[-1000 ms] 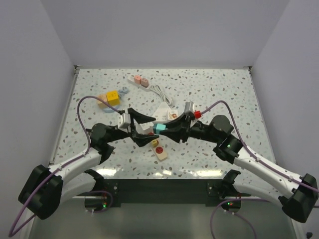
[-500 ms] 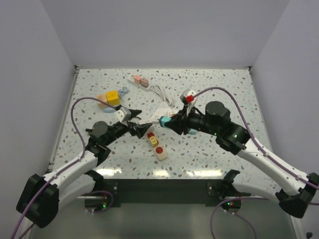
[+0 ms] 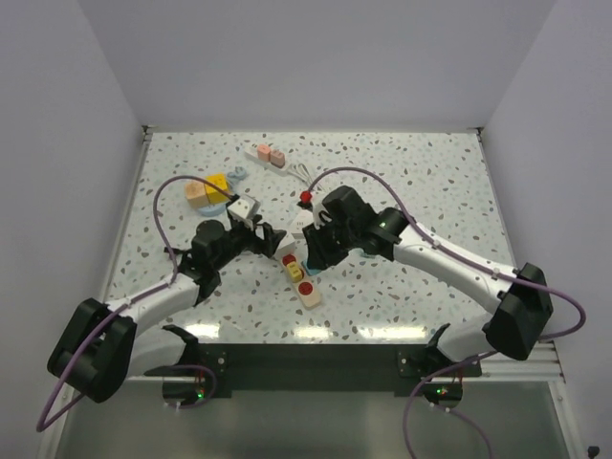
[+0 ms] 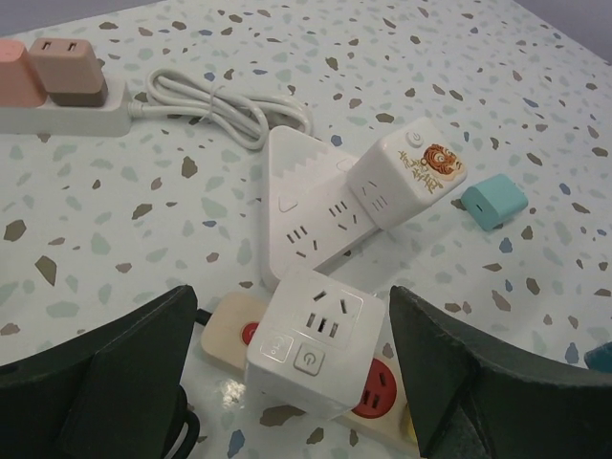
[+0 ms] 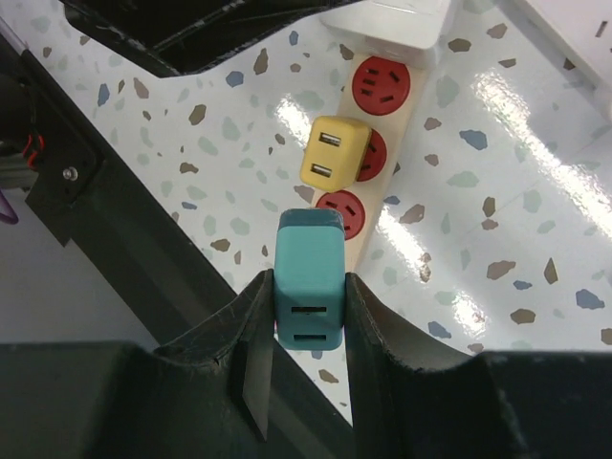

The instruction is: Insert the plug

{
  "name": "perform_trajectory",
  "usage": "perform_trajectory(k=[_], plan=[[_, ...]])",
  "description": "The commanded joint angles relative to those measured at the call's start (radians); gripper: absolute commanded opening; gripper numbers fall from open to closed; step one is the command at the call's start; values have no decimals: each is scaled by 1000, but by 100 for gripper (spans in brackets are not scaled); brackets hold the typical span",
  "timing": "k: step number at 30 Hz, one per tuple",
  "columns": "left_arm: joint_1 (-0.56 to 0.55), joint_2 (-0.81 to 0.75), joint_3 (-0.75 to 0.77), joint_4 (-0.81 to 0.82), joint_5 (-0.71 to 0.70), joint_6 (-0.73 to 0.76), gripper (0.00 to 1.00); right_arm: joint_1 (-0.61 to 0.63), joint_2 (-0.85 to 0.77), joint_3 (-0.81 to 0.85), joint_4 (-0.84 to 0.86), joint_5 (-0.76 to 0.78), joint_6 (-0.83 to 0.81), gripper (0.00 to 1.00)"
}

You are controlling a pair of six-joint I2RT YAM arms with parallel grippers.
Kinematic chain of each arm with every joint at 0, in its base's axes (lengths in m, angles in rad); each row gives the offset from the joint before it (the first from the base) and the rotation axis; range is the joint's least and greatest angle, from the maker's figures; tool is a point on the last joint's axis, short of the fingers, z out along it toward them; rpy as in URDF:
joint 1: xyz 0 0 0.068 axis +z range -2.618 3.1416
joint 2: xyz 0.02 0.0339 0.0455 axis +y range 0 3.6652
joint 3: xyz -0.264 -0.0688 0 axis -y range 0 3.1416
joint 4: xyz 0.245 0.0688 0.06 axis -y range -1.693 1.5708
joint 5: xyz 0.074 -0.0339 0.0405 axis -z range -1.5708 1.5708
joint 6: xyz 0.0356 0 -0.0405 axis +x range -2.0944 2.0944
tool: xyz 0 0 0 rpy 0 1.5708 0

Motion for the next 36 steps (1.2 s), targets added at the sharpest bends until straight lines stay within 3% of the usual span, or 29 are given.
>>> perform_trajectory(k=[1,12,36], plan=[[7,14,47,14,28,31,87,44,47,98,-94,37,34,0],[7,113,97,-45,68,28,86,135,153,86,-76,113,92,0],[7,179,144,-112,71,31,85,147,285,105,-105,177,130,0]])
